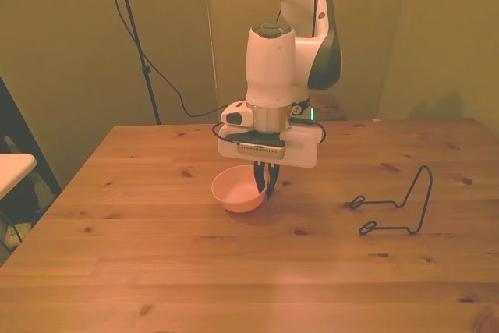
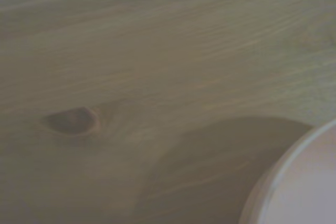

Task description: Load the bowl

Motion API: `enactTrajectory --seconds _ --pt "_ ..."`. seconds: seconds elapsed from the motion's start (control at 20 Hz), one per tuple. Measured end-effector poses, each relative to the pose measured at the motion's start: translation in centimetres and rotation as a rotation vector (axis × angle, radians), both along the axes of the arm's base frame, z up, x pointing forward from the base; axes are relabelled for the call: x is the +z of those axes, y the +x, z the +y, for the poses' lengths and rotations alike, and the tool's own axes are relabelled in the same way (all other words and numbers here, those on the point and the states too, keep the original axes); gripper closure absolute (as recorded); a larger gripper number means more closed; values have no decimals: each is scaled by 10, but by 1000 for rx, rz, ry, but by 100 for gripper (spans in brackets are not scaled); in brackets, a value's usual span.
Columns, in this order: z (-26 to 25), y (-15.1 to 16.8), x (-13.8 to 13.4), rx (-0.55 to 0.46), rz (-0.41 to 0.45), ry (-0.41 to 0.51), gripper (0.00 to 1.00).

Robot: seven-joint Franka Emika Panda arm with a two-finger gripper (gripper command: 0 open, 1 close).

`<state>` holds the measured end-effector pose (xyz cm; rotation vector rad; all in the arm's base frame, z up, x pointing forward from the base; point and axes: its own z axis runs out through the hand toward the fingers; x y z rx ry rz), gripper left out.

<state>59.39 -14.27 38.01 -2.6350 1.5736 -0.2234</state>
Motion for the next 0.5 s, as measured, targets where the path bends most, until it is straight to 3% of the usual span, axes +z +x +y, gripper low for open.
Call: enactTrajectory --seconds 0.5 --pt "63 8 100 82 -134 202 100"
